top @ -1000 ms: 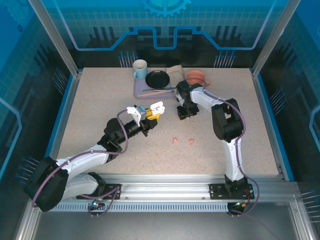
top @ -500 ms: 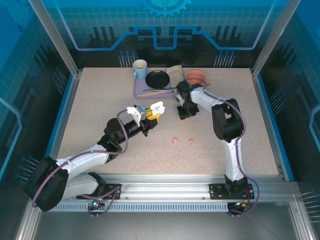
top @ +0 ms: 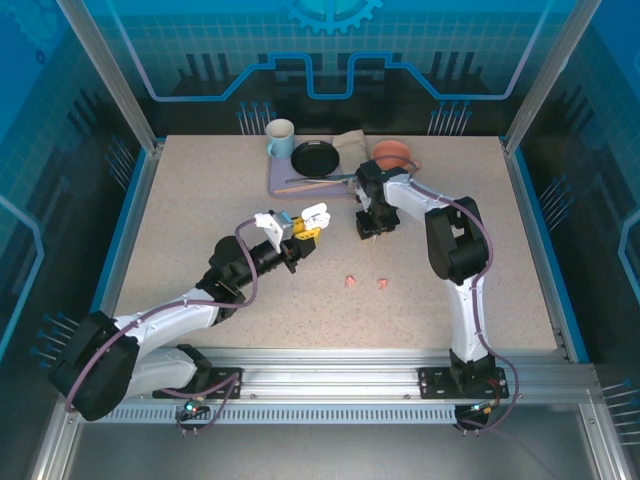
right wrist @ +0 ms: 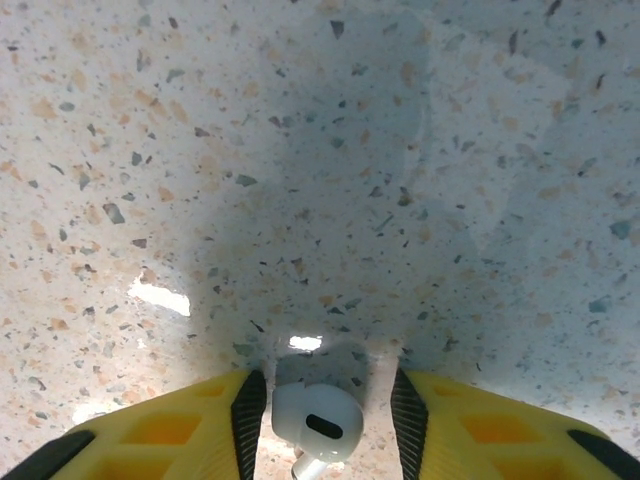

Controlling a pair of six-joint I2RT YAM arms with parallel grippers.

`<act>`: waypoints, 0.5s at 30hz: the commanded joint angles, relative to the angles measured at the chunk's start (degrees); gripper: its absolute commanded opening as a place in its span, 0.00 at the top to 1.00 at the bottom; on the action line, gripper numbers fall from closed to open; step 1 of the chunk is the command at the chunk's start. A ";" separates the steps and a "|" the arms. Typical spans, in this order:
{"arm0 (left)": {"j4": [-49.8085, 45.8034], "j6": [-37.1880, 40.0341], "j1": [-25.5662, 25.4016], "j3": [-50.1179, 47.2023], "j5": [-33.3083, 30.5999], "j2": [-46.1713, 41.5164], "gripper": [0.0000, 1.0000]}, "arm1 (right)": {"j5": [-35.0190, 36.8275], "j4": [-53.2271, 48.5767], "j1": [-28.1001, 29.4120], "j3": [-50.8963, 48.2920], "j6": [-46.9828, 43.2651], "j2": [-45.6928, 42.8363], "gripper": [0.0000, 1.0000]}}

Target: Insert wireless bluetooth earbuds into charging case

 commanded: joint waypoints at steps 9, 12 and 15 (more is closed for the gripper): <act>3.16 -0.33 -0.19 0.62 1.47 0.74 1.00 | -2.51 -1.43 -0.72 0.69 6.31 -0.10 0.58; 3.16 -0.32 -0.18 0.62 1.49 0.72 1.00 | -1.96 -1.51 -0.64 0.49 6.33 -0.09 0.60; 3.24 -0.25 -0.17 0.61 1.41 0.72 1.00 | -1.80 -1.51 -0.66 0.26 6.33 -0.26 0.63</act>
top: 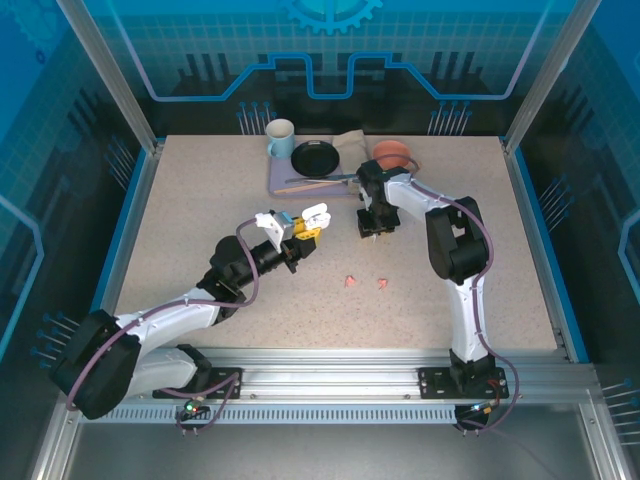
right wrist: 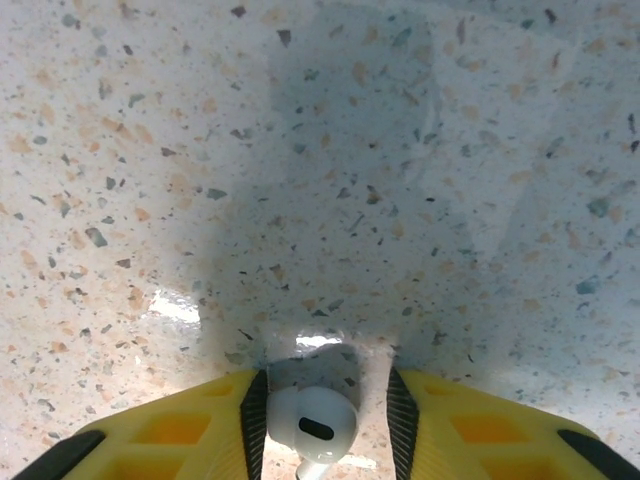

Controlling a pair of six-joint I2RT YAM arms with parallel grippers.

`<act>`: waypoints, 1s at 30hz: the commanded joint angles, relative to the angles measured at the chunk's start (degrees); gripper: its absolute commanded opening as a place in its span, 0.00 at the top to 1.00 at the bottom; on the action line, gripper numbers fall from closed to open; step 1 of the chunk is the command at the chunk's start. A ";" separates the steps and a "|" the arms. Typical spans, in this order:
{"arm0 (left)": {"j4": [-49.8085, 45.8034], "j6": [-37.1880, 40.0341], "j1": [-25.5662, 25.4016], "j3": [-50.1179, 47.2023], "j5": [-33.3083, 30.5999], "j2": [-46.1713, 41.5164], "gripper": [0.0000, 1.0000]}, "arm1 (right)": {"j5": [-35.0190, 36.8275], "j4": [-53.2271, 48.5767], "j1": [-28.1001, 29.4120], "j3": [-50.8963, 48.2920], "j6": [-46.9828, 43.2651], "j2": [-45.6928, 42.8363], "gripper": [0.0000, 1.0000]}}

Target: Insert wireless bluetooth earbuds into charging case

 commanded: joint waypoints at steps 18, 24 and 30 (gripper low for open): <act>2.72 -0.20 -0.14 1.14 1.17 0.66 1.00 | 1.03 -1.40 0.48 0.31 1.86 -4.71 0.73; 2.90 -0.24 -0.15 0.88 0.50 0.67 1.00 | 1.18 -0.84 0.48 -0.32 2.11 -6.74 0.74; 3.24 -0.40 -0.14 0.06 -0.23 0.84 1.00 | 0.98 1.58 0.48 -3.04 2.77 -8.21 0.75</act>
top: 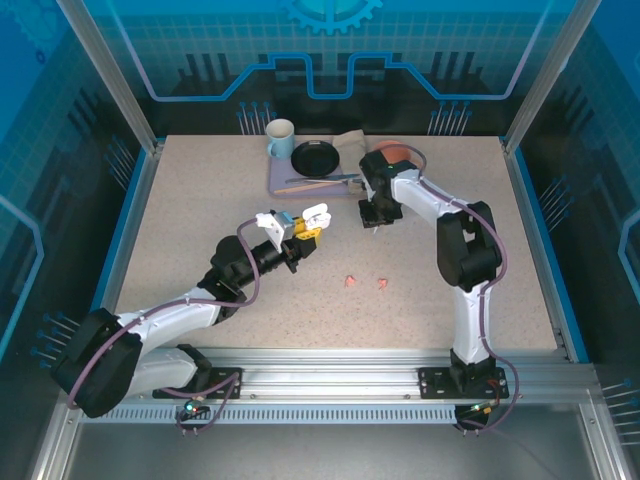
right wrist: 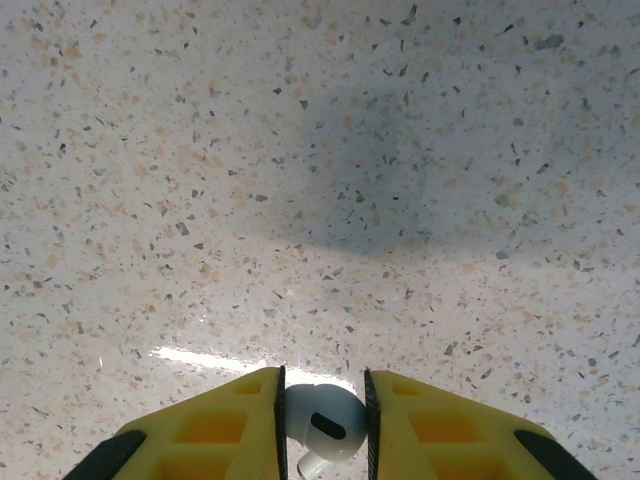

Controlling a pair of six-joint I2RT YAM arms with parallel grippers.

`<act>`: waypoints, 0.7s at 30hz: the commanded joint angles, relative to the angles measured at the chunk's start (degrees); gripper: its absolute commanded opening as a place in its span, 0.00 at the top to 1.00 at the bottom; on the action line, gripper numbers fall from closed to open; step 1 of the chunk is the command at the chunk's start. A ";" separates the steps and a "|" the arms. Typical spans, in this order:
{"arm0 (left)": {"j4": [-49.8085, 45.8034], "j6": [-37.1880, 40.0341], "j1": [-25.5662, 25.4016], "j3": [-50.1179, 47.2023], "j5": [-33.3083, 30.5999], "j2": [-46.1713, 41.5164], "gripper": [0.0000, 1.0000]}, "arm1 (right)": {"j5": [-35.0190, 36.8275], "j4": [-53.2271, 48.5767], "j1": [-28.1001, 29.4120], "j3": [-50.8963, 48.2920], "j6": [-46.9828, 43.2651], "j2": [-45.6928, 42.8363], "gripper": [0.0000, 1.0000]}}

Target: Insert wireless bluetooth earbuds into charging case

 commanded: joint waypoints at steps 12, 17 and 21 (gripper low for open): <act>3.38 -0.57 -0.13 -0.97 -1.28 0.83 1.00 | 0.70 2.63 0.68 -4.97 1.58 -10.33 0.77; 3.73 -0.66 -0.17 -0.88 -1.34 1.78 1.00 | 0.50 2.67 1.20 -4.81 1.66 -16.60 0.77; 4.07 -0.66 -0.11 -0.63 -1.51 2.83 1.00 | 0.86 2.73 1.95 -4.40 1.75 -21.35 0.77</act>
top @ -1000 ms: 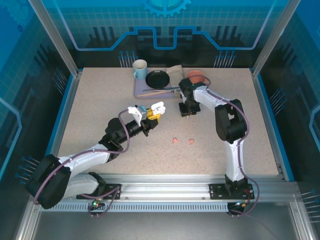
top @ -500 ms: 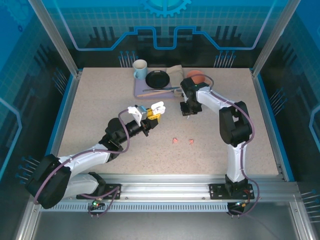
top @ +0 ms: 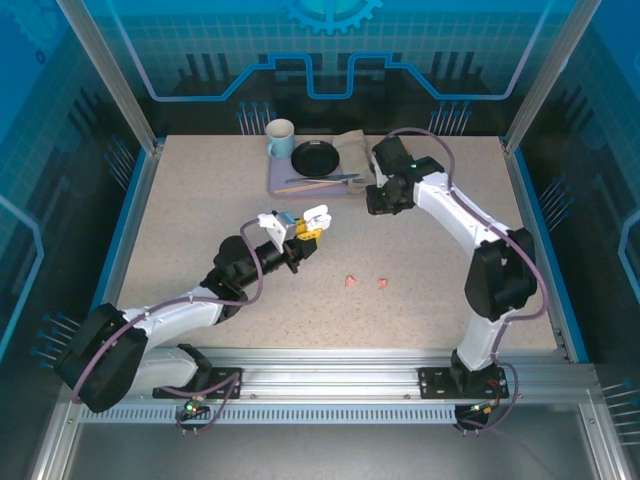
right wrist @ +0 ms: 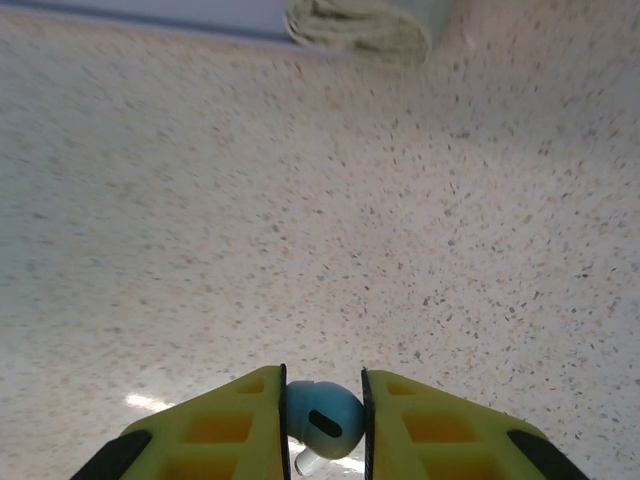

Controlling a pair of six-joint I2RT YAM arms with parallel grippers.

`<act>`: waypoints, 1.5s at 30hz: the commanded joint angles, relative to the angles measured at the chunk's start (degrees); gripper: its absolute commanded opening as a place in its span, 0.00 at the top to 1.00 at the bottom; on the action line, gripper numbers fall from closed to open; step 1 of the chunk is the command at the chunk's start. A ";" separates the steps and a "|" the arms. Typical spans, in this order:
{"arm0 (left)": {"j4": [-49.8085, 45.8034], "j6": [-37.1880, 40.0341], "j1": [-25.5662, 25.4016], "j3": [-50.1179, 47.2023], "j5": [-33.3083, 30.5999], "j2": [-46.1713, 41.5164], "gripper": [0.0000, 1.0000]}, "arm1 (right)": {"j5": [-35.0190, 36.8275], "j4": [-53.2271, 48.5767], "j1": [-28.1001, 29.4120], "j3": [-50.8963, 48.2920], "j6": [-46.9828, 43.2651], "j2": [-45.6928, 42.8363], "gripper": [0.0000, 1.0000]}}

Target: Insert wireless bluetooth earbuds into charging case

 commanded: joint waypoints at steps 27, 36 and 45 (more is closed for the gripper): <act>3.81 -4.42 -0.19 9.74 3.05 8.56 1.00 | 3.24 22.80 12.39 -10.46 -2.21 -27.53 0.76; 2.62 -5.05 -0.27 11.73 3.83 8.87 1.00 | 2.40 31.87 15.51 -17.26 -6.19 -29.68 0.76; 2.20 -5.08 -0.28 12.22 4.08 9.13 1.00 | 1.60 35.22 16.94 -18.93 -10.53 -29.21 0.76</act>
